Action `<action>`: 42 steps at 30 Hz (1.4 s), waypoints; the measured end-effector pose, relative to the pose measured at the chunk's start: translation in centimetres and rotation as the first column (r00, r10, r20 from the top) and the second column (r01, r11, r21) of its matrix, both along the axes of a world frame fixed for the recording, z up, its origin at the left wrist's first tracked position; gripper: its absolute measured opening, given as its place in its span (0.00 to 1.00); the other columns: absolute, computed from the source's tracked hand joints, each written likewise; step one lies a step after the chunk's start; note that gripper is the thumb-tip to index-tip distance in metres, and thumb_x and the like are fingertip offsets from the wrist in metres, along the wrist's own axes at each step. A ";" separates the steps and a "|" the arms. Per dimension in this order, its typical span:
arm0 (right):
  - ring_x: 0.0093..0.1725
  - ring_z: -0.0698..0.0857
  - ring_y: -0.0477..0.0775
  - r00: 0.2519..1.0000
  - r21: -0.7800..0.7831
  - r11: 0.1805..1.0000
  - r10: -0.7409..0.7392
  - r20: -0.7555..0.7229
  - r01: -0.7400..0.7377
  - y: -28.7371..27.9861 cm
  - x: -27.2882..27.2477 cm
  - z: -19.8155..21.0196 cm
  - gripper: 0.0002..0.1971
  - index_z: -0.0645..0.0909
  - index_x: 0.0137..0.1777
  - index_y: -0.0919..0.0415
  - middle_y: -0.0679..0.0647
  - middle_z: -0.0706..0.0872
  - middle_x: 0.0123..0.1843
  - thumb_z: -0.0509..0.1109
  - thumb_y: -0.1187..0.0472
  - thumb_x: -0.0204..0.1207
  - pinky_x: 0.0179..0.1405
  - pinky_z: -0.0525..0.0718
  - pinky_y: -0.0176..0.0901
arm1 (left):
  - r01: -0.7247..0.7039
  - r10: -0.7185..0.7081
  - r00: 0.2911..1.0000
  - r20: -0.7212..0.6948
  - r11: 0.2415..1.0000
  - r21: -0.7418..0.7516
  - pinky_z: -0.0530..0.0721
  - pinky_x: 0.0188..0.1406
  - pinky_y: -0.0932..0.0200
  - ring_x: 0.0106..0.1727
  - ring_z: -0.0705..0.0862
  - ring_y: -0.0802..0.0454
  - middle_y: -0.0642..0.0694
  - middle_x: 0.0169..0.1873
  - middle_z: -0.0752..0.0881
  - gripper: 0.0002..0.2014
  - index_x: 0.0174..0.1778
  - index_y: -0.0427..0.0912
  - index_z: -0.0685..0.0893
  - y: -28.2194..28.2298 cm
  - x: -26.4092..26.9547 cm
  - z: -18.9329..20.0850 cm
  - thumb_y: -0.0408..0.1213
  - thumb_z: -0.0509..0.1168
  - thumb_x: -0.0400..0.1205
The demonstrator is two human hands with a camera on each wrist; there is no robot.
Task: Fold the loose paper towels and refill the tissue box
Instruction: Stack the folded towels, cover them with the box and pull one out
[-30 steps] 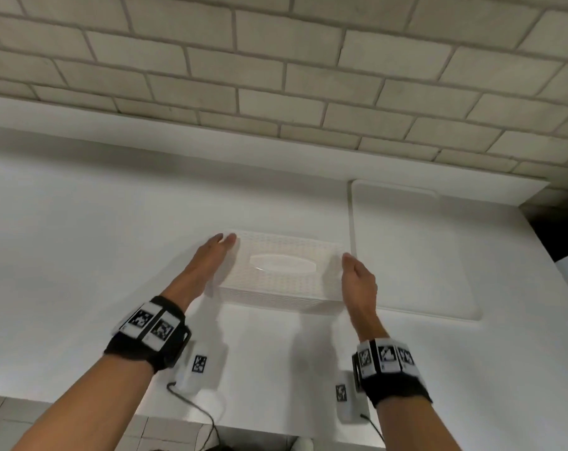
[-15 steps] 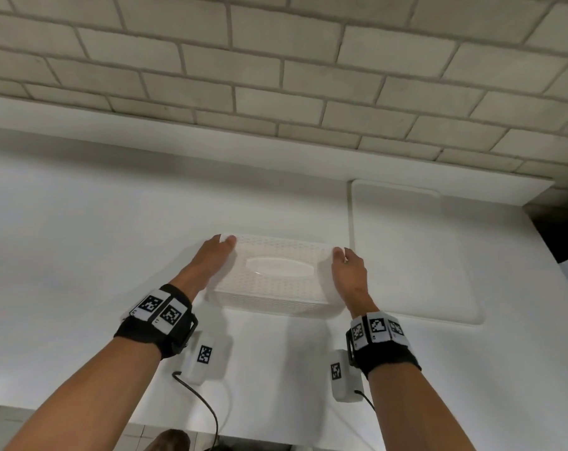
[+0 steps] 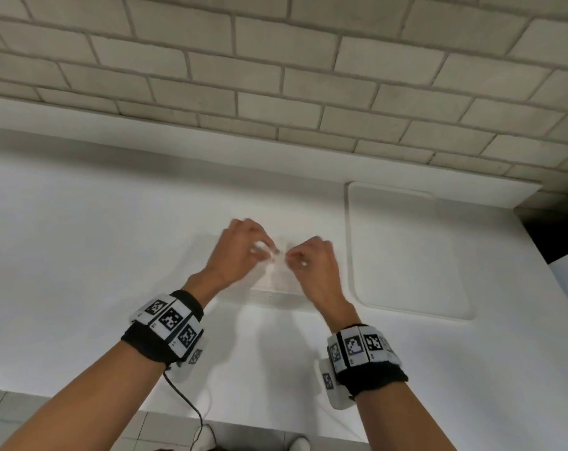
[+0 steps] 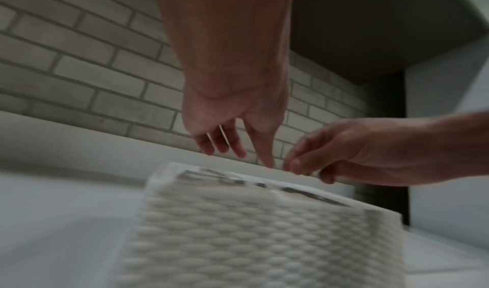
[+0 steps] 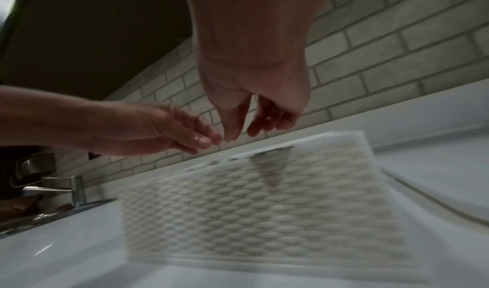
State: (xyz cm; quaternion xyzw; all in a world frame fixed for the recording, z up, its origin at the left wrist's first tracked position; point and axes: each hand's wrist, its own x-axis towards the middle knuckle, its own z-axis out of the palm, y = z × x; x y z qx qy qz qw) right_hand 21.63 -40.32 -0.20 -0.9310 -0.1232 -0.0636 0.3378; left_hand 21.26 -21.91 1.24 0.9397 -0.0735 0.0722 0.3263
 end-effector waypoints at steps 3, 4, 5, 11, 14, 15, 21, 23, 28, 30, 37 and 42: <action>0.55 0.77 0.52 0.986 -0.001 0.998 0.063 -0.156 -0.064 0.6 -0.1 -0.9 0.10 0.89 0.57 0.58 0.54 0.83 0.52 0.72 0.62 0.78 0.50 0.75 0.36 | 0.113 -0.096 0.988 -0.124 0.984 0.135 0.71 0.61 0.54 0.60 0.75 0.49 0.50 0.56 0.84 0.12 0.54 0.52 0.91 -1.3 -0.3 -0.5 0.44 0.75 0.74; 0.56 0.76 0.50 0.981 0.012 0.999 0.052 -0.186 -0.051 0.5 0.0 -1.0 0.12 0.87 0.60 0.59 0.54 0.81 0.54 0.71 0.62 0.79 0.52 0.74 0.37 | 0.086 -0.066 0.988 -0.141 0.986 0.145 0.70 0.63 0.54 0.62 0.75 0.49 0.50 0.57 0.83 0.14 0.56 0.51 0.90 -1.2 -0.1 -0.8 0.45 0.75 0.75; 0.56 0.75 0.50 0.978 0.013 0.999 0.041 -0.204 -0.039 0.3 0.1 -1.0 0.13 0.86 0.62 0.60 0.54 0.80 0.55 0.70 0.62 0.79 0.52 0.71 0.36 | 0.064 -0.041 0.988 -0.151 0.987 0.147 0.69 0.63 0.55 0.63 0.75 0.49 0.50 0.58 0.83 0.15 0.57 0.50 0.90 -1.0 0.0 -0.9 0.46 0.74 0.76; 0.55 0.73 0.49 0.969 0.013 1.000 0.004 -0.249 -0.001 0.4 0.5 -1.0 0.13 0.85 0.63 0.61 0.50 0.75 0.51 0.69 0.63 0.81 0.51 0.67 0.33 | 0.069 -0.042 0.991 -0.126 0.974 0.217 0.70 0.62 0.54 0.61 0.76 0.49 0.51 0.55 0.83 0.15 0.56 0.49 0.91 -1.0 0.5 -1.1 0.49 0.74 0.75; 0.54 0.69 0.47 0.966 -0.003 1.000 0.015 -0.258 -0.016 0.4 0.7 -1.2 0.13 0.85 0.63 0.62 0.49 0.74 0.51 0.69 0.63 0.81 0.53 0.67 0.34 | 0.102 -0.069 0.991 -0.117 0.944 0.312 0.67 0.55 0.58 0.59 0.76 0.51 0.52 0.55 0.81 0.14 0.53 0.51 0.91 -1.4 1.2 -0.9 0.51 0.74 0.73; 0.54 0.69 0.47 0.966 -0.008 1.000 0.013 -0.259 -0.015 0.4 0.8 -1.2 0.13 0.86 0.63 0.62 0.50 0.75 0.51 0.69 0.62 0.81 0.53 0.67 0.35 | 0.117 -0.083 0.990 -0.113 0.932 0.342 0.65 0.52 0.59 0.58 0.76 0.51 0.52 0.55 0.81 0.14 0.52 0.52 0.92 -1.4 1.3 -0.8 0.51 0.74 0.74; 0.60 0.74 0.50 0.962 -0.049 0.999 -0.005 -0.271 -0.009 0.8 0.9 -1.2 0.14 0.85 0.63 0.58 0.54 0.79 0.57 0.71 0.57 0.79 0.51 0.68 0.34 | 0.153 -0.129 0.988 -0.088 0.911 0.383 0.60 0.50 0.59 0.57 0.75 0.50 0.53 0.55 0.78 0.05 0.43 0.55 0.93 -1.5 1.1 -1.0 0.45 0.71 0.77; 0.57 0.73 0.49 0.958 -0.048 0.999 -0.001 -0.286 -0.013 0.7 1.1 -0.9 0.14 0.86 0.63 0.57 0.54 0.79 0.56 0.71 0.56 0.79 0.51 0.69 0.36 | 0.191 -0.169 0.982 -0.088 0.893 0.407 0.63 0.52 0.57 0.60 0.76 0.49 0.52 0.58 0.78 0.06 0.45 0.54 0.92 -1.5 1.2 -1.0 0.43 0.69 0.79; 0.61 0.75 0.56 0.959 -0.125 0.990 0.030 -0.283 -0.067 0.9 1.3 -0.2 0.15 0.85 0.65 0.61 0.58 0.78 0.57 0.69 0.59 0.81 0.54 0.78 0.45 | 0.183 -0.165 0.983 -0.080 0.848 0.497 0.69 0.61 0.53 0.65 0.76 0.49 0.52 0.69 0.77 0.15 0.60 0.51 0.88 -1.0 1.1 -1.0 0.50 0.65 0.81; 0.61 0.77 0.56 0.951 -0.110 0.994 -0.018 -0.308 -0.017 1.2 1.3 -0.1 0.15 0.83 0.62 0.64 0.57 0.80 0.57 0.72 0.58 0.78 0.52 0.81 0.48 | 0.195 -0.158 0.981 -0.117 0.851 0.488 0.68 0.62 0.52 0.66 0.75 0.50 0.52 0.71 0.76 0.16 0.60 0.50 0.88 -0.8 1.3 -0.7 0.51 0.67 0.80; 0.60 0.78 0.58 0.977 -0.225 0.974 -0.023 -0.211 -0.026 1.6 1.1 0.3 0.08 0.87 0.53 0.61 0.57 0.82 0.55 0.69 0.59 0.79 0.48 0.81 0.54 | 0.220 -0.193 0.975 -0.114 0.922 0.320 0.67 0.60 0.56 0.65 0.76 0.50 0.52 0.71 0.77 0.14 0.55 0.56 0.91 -0.6 1.3 -0.6 0.50 0.73 0.75; 0.57 0.77 0.54 0.977 -0.091 0.996 0.002 -0.213 -0.022 0.7 1.1 -0.8 0.08 0.90 0.51 0.56 0.54 0.82 0.52 0.69 0.60 0.81 0.46 0.79 0.47 | 0.237 -0.184 0.966 -0.179 0.907 0.348 0.66 0.60 0.56 0.66 0.74 0.51 0.55 0.74 0.75 0.15 0.57 0.55 0.90 -0.3 1.9 -1.0 0.51 0.71 0.76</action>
